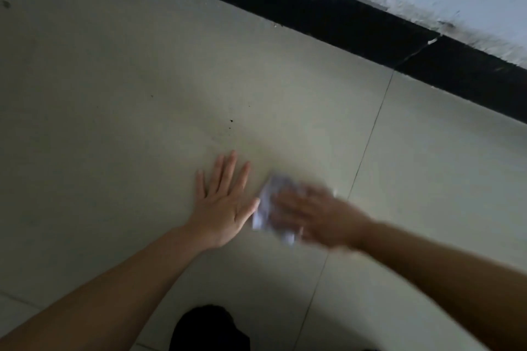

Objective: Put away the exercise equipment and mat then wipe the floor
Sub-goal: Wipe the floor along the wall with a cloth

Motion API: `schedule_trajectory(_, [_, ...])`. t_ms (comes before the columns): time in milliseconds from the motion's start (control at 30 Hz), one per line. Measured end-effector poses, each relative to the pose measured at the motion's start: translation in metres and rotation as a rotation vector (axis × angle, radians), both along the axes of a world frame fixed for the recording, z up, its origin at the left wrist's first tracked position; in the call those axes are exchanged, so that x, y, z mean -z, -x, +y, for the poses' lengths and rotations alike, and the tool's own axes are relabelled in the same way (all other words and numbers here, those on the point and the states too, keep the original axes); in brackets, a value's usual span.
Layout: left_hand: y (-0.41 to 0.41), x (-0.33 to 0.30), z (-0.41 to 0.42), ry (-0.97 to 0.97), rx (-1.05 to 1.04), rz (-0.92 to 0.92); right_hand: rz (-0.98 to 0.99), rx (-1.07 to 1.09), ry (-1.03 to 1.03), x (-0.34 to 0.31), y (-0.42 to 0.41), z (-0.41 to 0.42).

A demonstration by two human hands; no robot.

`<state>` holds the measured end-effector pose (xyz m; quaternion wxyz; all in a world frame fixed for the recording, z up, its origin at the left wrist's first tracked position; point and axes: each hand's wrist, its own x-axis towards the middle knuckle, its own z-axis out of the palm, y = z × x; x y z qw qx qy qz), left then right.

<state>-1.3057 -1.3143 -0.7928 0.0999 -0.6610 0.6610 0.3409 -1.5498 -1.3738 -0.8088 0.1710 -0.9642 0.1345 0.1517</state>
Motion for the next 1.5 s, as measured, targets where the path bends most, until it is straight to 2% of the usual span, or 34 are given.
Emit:
schedule_trajectory(100, [0.0,-0.003,0.0,-0.03,0.009,0.023,-0.007,0.351,0.154,-0.001,-0.01,-0.117])
schedule_trajectory(167, [-0.001,-0.003,-0.001,-0.025,0.009,0.041,0.125,0.587,0.13,-0.012,-0.019,-0.171])
schedule_trajectory(200, [-0.001,-0.003,-0.001,-0.015,0.01,0.048,0.193,0.686,0.102,-0.015,-0.025,-0.182])
schedule_trajectory(267, [-0.002,-0.002,0.0,-0.003,0.003,0.068,0.179,0.763,0.138,-0.013,-0.039,-0.161])
schedule_trajectory(367, [0.0,0.002,0.0,0.022,-0.017,0.051,0.025,0.626,0.205,-0.007,-0.032,-0.053])
schedule_trajectory(467, [0.004,0.005,0.001,0.059,-0.033,-0.002,0.022,0.508,0.091,-0.016,-0.009,0.089])
schedule_trajectory(533, [0.005,0.007,0.003,0.093,-0.034,-0.019,0.035,0.323,0.059,-0.016,-0.001,0.16])
schedule_trajectory(600, [0.005,0.011,0.005,0.128,-0.025,-0.06,0.073,0.199,0.006,-0.012,0.003,0.186])
schedule_trajectory(667, [0.006,0.014,0.007,0.195,-0.015,-0.083,0.057,0.215,-0.027,-0.004,0.009,0.173])
schedule_trajectory(733, [0.011,0.014,0.007,0.245,0.019,-0.121,0.06,0.45,-0.008,-0.007,0.02,0.139])
schedule_trajectory(800, [0.017,0.012,0.005,0.322,0.107,-0.145,0.02,0.86,0.124,-0.009,0.048,0.096])
schedule_trajectory(900, [0.032,0.009,-0.002,0.411,0.325,-0.072,0.169,1.39,0.072,-0.017,0.112,0.049])
schedule_trajectory(1000, [0.054,0.004,-0.018,0.32,0.433,-0.047,0.258,1.954,-0.072,-0.027,0.165,0.041])
schedule_trajectory(1033, [0.061,0.004,-0.024,0.265,0.421,-0.049,0.286,2.032,-0.058,-0.027,0.168,0.045])
schedule_trajectory(1067, [0.065,0.004,-0.029,0.2,0.398,-0.056,0.315,2.029,-0.051,-0.029,0.159,0.049])
schedule_trajectory(1133, [0.07,0.002,-0.036,0.142,0.37,-0.067,0.312,1.856,-0.051,-0.025,0.115,0.071])
schedule_trajectory(1267, [0.071,-0.003,-0.036,0.147,0.384,-0.118,0.097,1.233,0.045,-0.025,-0.018,0.158])
schedule_trajectory(1367, [0.072,-0.008,-0.04,0.175,0.441,-0.147,0.07,0.917,-0.053,-0.021,-0.039,0.186])
schedule_trajectory(1433, [0.075,-0.01,-0.055,0.24,0.581,-0.129,0.068,0.917,-0.014,-0.016,-0.001,0.185])
schedule_trajectory(1500, [0.083,-0.013,-0.076,0.223,0.761,-0.155,0.097,1.187,0.049,-0.011,0.059,0.184])
